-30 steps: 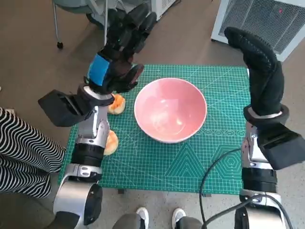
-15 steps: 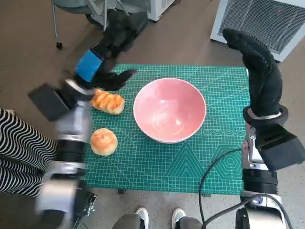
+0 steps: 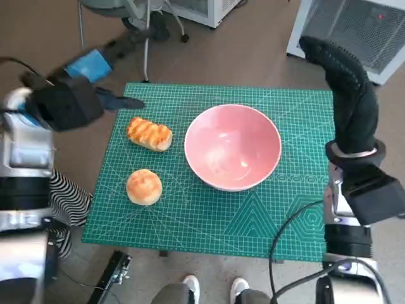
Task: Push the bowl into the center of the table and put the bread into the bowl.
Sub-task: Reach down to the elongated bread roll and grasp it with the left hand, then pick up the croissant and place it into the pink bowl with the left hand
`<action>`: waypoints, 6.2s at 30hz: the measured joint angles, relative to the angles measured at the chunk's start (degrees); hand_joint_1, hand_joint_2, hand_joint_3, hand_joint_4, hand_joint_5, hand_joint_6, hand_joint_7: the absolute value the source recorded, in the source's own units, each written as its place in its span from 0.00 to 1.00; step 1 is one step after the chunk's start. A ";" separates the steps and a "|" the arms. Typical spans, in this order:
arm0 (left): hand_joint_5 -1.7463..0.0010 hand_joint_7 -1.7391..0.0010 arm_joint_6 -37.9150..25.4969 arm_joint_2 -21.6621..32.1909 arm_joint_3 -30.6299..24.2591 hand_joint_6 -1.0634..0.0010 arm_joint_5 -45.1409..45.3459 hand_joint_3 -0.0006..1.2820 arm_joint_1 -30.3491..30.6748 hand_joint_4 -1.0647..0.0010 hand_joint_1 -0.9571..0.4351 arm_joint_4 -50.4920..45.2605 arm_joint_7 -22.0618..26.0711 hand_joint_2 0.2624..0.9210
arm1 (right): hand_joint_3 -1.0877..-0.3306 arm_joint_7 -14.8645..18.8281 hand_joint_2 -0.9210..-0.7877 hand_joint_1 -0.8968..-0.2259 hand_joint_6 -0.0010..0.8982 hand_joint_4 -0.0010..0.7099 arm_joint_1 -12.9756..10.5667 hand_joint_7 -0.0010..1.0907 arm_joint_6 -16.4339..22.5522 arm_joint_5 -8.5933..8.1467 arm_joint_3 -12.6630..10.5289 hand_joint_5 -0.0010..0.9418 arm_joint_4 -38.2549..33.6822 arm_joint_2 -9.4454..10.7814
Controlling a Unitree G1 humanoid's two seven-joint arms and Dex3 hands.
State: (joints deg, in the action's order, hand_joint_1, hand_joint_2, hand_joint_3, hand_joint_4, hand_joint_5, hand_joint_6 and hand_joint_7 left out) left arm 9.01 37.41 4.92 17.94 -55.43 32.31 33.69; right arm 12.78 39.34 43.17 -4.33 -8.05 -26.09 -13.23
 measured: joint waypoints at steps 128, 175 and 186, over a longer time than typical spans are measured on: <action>0.79 1.00 -11.34 -17.54 31.32 0.47 27.15 0.03 -10.28 0.60 0.69 46.96 -20.38 0.82 | 0.51 -1.40 0.00 0.17 0.01 0.30 -2.54 0.51 -3.12 -0.01 -0.20 0.00 3.83 -0.14; 0.38 0.34 -6.42 -16.54 29.97 0.37 26.78 0.02 -7.52 0.30 0.69 47.06 -28.71 1.00 | 0.50 -1.35 0.00 0.21 0.01 0.28 -3.81 0.51 -5.16 -2.00 0.13 0.00 7.34 -0.11; 0.36 0.36 -3.73 -15.60 25.53 0.36 23.31 0.02 -8.16 0.31 0.69 46.01 -28.57 1.00 | 0.50 -1.22 0.00 0.21 0.01 0.29 -4.15 0.51 -5.53 -2.32 0.31 0.00 7.78 -0.11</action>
State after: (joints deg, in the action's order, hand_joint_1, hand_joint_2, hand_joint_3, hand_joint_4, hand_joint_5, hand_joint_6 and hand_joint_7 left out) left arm 5.28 21.81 30.44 41.25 -63.58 78.32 5.12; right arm 11.57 35.19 37.64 -6.65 -7.74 -18.31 -13.34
